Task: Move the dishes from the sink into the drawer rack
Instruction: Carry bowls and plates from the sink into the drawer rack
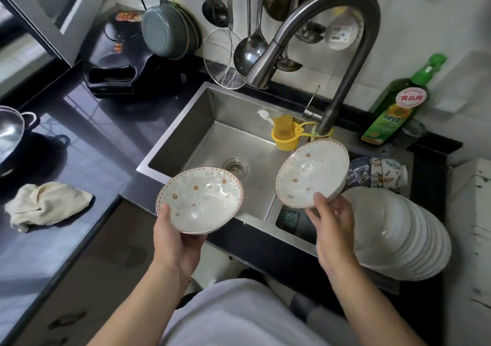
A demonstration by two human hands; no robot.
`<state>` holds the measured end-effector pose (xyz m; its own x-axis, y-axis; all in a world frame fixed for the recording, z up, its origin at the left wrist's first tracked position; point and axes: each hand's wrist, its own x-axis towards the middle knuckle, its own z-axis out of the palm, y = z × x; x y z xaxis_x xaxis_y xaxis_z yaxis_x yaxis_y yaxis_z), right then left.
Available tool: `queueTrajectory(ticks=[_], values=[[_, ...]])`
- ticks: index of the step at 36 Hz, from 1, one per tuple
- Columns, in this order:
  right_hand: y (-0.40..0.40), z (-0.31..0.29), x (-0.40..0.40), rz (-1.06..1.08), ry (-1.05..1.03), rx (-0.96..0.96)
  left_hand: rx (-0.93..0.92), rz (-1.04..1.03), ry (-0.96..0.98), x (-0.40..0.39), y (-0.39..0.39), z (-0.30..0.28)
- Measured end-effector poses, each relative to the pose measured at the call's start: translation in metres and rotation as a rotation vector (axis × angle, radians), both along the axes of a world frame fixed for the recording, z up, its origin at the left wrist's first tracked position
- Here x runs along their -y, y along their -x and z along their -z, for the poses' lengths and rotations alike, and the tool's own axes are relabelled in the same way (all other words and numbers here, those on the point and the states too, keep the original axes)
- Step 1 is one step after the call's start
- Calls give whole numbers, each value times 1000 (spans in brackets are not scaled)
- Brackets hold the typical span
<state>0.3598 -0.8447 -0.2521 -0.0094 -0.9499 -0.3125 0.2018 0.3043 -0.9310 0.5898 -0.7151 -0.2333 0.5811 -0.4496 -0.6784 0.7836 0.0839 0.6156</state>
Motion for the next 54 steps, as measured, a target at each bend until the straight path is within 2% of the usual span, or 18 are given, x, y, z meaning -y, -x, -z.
queueTrajectory(ticks=[2,4,9,17,22,29,36,41,47,54], values=[[2,9,-5,-15,-140,166,-1,-36,-11,-6,3,0],[2,18,-11,-24,-236,231,-3,-79,-36,-15,6,0],[-13,26,-29,-66,-413,241,-6,-204,-112,-54,4,4],[-79,20,-72,-322,-447,-53,-54,-458,-163,-134,-5,12],[-115,14,-128,-468,-404,-214,-62,-608,-146,-214,1,3],[-157,9,-264,-708,-323,-365,-59,-878,-130,-393,17,2],[-156,15,-457,-898,-372,-471,-79,-1136,-110,-614,82,22],[-143,4,-574,-1181,-356,-611,-45,-1399,-94,-729,135,16],[-155,-11,-670,-1436,-244,-725,-74,-1589,-90,-805,171,28],[-190,15,-759,-1724,-57,-902,-148,-1734,-69,-870,176,47]])
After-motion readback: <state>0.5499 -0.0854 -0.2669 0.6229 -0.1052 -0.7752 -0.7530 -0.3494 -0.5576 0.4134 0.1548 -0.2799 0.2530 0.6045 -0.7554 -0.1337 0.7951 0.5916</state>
